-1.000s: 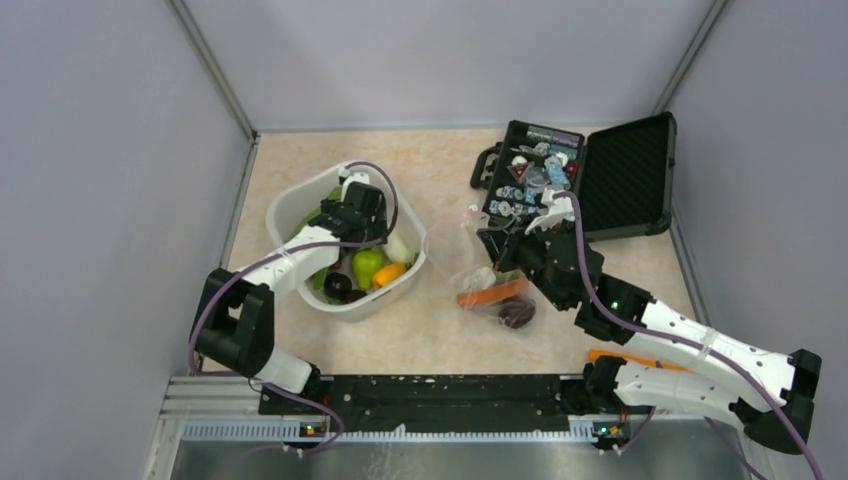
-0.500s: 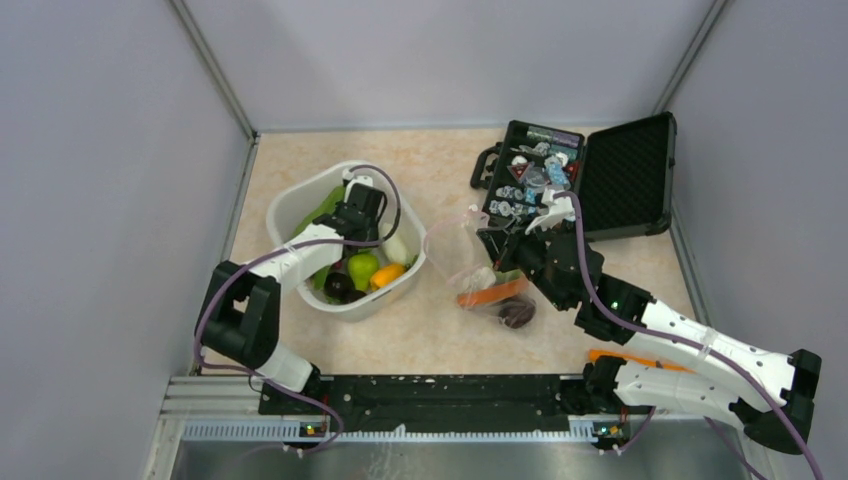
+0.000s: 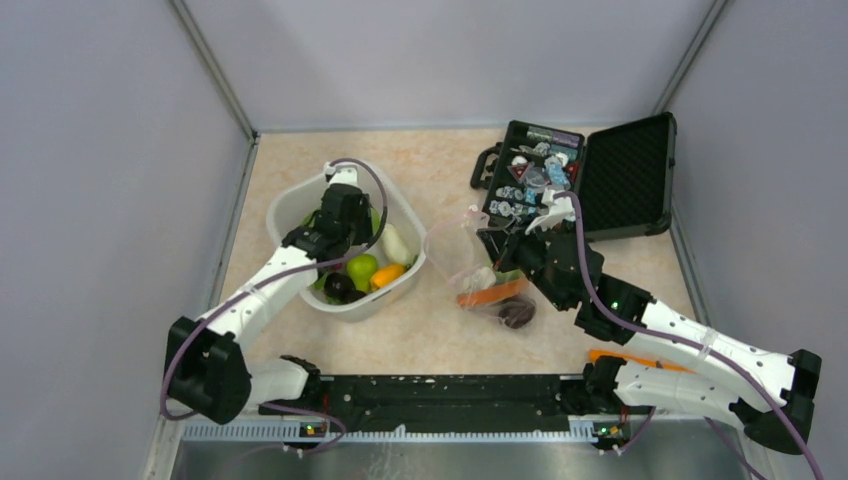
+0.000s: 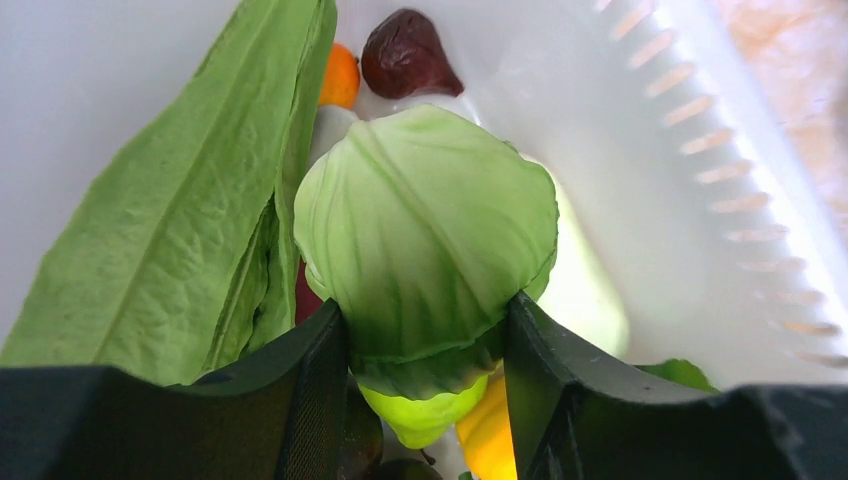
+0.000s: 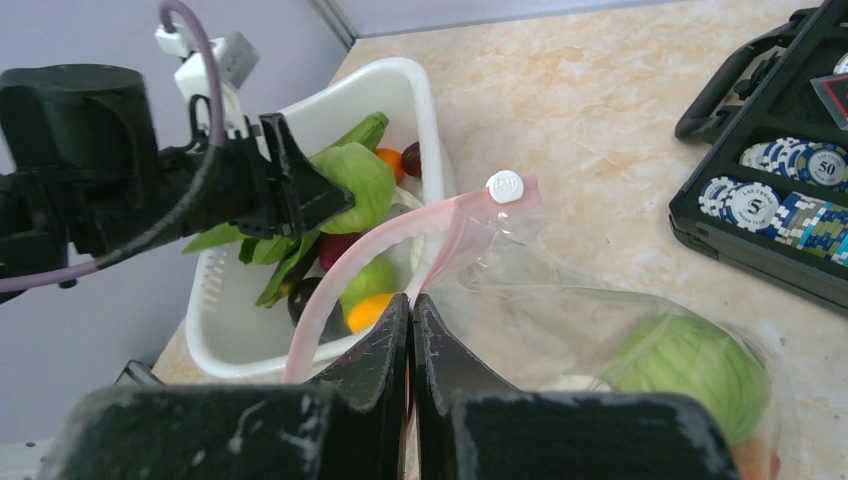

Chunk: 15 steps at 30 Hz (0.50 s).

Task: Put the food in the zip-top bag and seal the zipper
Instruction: Pick up the fake vegetable from the bin.

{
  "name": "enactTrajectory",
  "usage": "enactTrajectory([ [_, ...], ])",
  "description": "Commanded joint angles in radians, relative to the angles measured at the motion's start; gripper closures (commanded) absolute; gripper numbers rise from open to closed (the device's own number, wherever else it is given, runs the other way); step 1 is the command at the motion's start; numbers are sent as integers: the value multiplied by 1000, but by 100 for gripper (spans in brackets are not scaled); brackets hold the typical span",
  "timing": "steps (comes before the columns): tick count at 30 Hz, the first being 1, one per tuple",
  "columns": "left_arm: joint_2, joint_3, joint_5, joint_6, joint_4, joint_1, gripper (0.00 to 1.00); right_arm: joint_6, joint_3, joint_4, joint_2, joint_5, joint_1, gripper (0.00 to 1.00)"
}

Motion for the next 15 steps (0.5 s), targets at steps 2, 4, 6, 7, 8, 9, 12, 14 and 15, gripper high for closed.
enactTrajectory([
  [2, -118, -10, 54, 3, 14, 4, 91, 6, 9, 30, -7, 12, -6, 100],
  [4, -150, -6, 75, 0, 1, 4, 91, 1, 15, 33, 0, 3, -4, 100],
  [6, -182, 1, 100, -6, -15, 4, 91, -19, 33, 24, 17, -3, -5, 100],
  [7, -199, 5, 115, -6, -20, 4, 90, -23, 47, 10, 25, -6, -6, 100],
  [8, -216, 9, 130, -6, -25, 4, 90, -25, 56, 1, 34, -12, -7, 100],
  [9, -234, 13, 144, -6, -30, 4, 90, -28, 60, 2, 40, -25, -5, 100],
  [12, -284, 25, 171, -12, -46, 4, 89, -68, 59, 44, 50, -116, -6, 100],
  [14, -319, 32, 171, -19, -51, 4, 88, -80, 70, 43, 71, -174, -6, 100],
  [15, -336, 33, 166, -21, -51, 5, 88, -84, 74, 36, 83, -198, -6, 100],
])
